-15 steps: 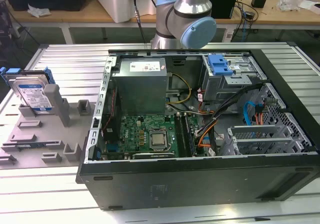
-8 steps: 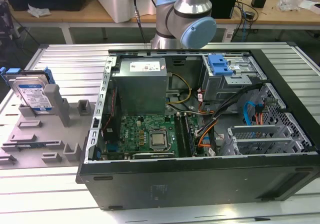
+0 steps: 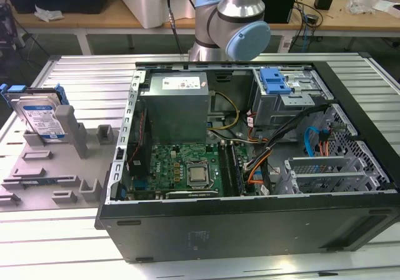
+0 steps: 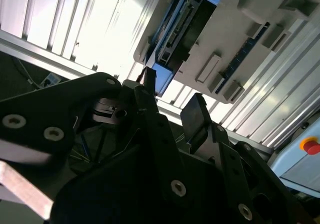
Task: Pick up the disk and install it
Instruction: 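Pick up the disk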
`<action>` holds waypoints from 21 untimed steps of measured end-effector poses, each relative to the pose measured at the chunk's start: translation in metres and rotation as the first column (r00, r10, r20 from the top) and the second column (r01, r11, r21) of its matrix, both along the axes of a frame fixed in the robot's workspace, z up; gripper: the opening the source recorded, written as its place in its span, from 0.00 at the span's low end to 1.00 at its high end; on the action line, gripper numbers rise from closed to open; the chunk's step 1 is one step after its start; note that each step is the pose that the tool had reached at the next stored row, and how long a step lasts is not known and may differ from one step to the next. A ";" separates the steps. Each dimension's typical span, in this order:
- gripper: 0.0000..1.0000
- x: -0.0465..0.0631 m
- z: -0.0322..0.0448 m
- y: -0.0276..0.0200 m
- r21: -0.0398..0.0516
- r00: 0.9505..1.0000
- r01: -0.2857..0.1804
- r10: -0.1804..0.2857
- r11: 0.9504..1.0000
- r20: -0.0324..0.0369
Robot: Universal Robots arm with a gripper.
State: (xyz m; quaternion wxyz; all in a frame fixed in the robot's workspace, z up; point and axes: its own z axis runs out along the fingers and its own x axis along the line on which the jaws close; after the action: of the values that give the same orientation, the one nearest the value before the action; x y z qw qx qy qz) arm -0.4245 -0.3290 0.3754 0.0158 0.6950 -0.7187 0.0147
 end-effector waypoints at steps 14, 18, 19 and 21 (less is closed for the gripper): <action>0.48 -0.004 -0.0131 0.0000 0.000 1.000 0.000 0.000 1.000 0.000; 0.48 -0.005 -0.0163 0.0000 0.000 1.000 0.000 0.000 1.000 0.000; 0.48 -0.005 -0.0170 0.0000 0.000 1.000 0.000 0.000 1.000 0.000; 0.48 -0.006 -0.0192 0.0000 0.000 1.000 0.000 0.000 1.000 0.000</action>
State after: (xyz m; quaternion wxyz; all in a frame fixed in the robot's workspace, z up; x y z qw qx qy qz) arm -0.4306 -0.3289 0.3562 0.0156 0.6950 -0.7187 0.0149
